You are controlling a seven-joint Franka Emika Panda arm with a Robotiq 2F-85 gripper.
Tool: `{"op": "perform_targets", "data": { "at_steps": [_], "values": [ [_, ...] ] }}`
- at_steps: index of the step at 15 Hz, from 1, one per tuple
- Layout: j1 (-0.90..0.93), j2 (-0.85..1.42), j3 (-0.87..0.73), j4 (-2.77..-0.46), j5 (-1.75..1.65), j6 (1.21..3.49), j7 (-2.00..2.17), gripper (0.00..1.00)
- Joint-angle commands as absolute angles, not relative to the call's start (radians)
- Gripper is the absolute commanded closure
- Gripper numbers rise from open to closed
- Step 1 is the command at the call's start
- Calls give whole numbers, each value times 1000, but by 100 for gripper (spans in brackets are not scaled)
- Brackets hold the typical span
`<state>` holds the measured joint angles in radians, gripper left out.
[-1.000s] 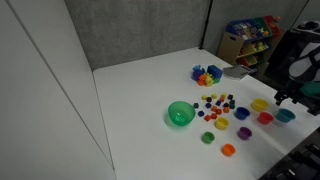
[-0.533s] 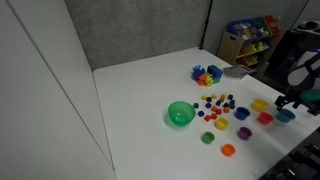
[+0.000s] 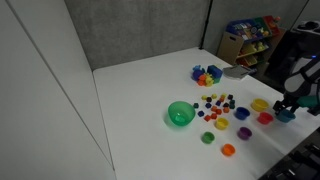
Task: Put the light blue bowl in the yellow bowl on the right
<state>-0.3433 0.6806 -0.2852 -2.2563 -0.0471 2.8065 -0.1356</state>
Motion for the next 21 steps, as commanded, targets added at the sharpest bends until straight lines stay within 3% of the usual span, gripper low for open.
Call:
{"op": "perform_targets", "data": {
  "at_steps": [1, 9, 11, 12, 21],
  "values": [
    [-323, 686, -293, -2267, -70, 2830, -123, 34],
    [-289, 673, -300, -2265, -73, 2805, -117, 96],
    [-281, 656, -308, -2265, -77, 2788, -118, 99],
    [-273, 643, -316, -2266, -79, 2779, -114, 95],
    [-244, 500, -304, -2247, -71, 2662, -100, 95]
  ]
}}
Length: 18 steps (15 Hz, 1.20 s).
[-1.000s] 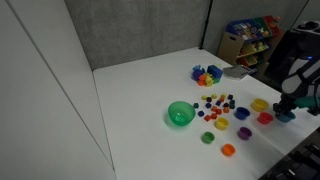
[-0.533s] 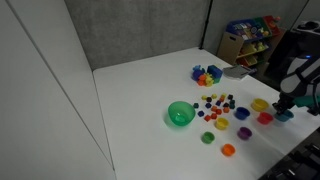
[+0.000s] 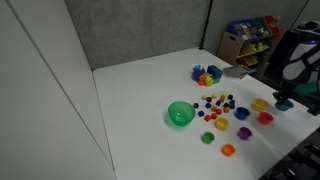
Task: Put the light blue bowl in the yellow bowl on the right
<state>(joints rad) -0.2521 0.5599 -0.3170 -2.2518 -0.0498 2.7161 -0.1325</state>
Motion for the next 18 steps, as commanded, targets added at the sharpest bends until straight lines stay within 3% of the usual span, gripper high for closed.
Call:
{"op": "perform_targets", "data": {
  "at_steps": [1, 18],
  "values": [
    [-236, 491, -298, -2238, -71, 2655, -92, 95],
    [-182, 580, -247, -2121, -64, 2669, 1, 95]
  ]
}}
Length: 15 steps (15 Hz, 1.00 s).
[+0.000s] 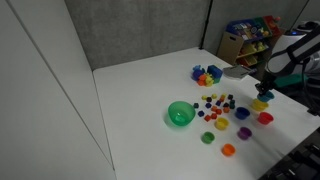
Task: Put the light blue bowl in the yellow bowl on the right
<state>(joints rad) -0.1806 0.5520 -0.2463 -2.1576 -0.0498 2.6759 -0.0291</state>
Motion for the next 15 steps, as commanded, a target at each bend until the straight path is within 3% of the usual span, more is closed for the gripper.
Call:
{"op": "perform_targets", "data": {
  "at_steps": [1, 8, 9, 11, 15],
  "values": [
    [-181, 589, -248, -2116, -65, 2669, 3, 95],
    [-178, 643, -254, -2084, -66, 2678, 11, 94],
    [-176, 647, -258, -2082, -69, 2680, 13, 64],
    [-176, 651, -259, -2081, -69, 2685, 11, 56],
    [-180, 627, -256, -2093, -67, 2678, -1, 23]
  ]
}}
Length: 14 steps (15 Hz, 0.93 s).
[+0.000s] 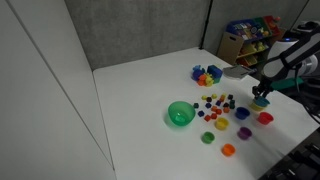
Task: Put the light blue bowl in the yellow bowl on the right
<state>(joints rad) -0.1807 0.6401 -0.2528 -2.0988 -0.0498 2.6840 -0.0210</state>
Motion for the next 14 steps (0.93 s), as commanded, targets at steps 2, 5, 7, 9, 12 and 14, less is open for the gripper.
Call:
{"op": "perform_targets", "data": {
  "at_steps": [2, 5, 7, 9, 12, 14],
  "values": [
    [-176, 613, -260, -2102, -73, 2676, -2, 8],
    [-190, 601, -248, -2107, -63, 2667, -16, 0],
    [-213, 606, -229, -2104, -46, 2662, -35, 0],
    [-232, 615, -212, -2098, -35, 2655, -47, 0],
    [-263, 624, -181, -2092, -17, 2644, -61, 20],
    [-275, 630, -171, -2090, -13, 2649, -64, 34]
  ]
}}
